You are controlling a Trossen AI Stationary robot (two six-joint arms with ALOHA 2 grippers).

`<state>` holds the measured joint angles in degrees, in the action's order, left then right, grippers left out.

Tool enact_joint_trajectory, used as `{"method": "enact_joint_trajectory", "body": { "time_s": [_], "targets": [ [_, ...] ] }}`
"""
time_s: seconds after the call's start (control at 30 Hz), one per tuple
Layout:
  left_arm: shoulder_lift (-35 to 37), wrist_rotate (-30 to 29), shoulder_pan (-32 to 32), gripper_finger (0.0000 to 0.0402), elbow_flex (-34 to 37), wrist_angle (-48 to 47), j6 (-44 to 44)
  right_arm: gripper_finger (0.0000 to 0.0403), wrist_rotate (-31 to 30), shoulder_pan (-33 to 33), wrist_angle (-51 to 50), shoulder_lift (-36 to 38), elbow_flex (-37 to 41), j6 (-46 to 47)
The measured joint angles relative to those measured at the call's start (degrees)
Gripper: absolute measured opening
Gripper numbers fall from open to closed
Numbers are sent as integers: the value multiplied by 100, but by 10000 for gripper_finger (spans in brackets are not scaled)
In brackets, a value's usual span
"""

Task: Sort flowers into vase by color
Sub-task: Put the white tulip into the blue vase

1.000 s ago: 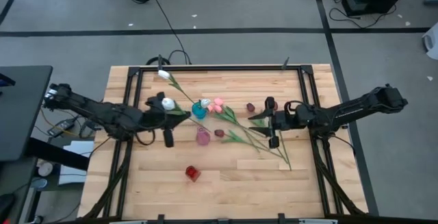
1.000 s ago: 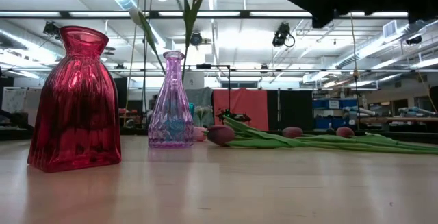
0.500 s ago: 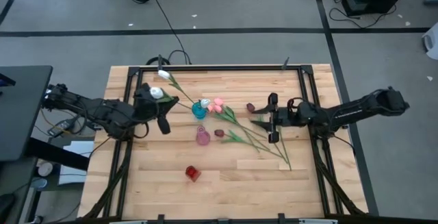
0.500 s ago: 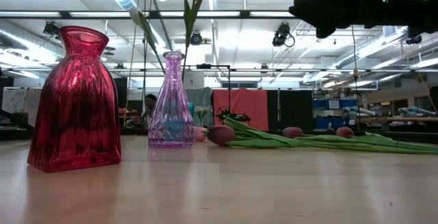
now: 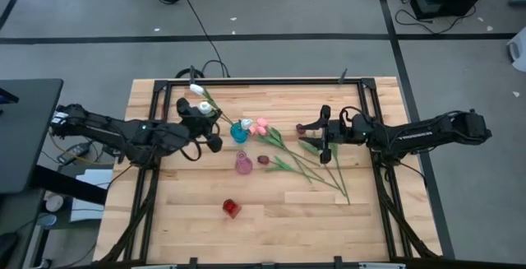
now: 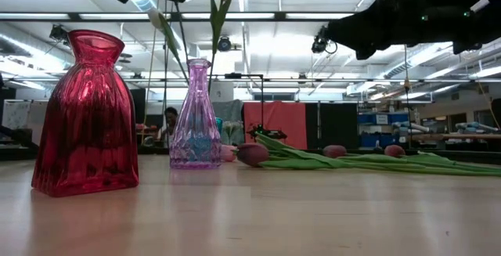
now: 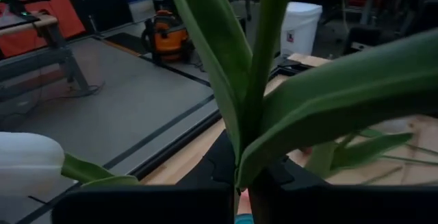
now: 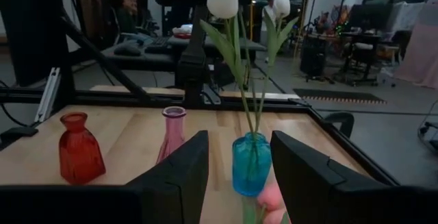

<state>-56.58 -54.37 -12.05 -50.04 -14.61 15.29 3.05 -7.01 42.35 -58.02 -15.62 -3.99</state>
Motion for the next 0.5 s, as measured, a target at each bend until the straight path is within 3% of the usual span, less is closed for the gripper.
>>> {"method": "enact_joint_trajectory", "body": {
  "time_s": [0.5],
  "targets": [
    [-122, 506, 120, 20, 0, 338, 297, 168, 7, -151, 2, 0, 0, -7]
  ]
}}
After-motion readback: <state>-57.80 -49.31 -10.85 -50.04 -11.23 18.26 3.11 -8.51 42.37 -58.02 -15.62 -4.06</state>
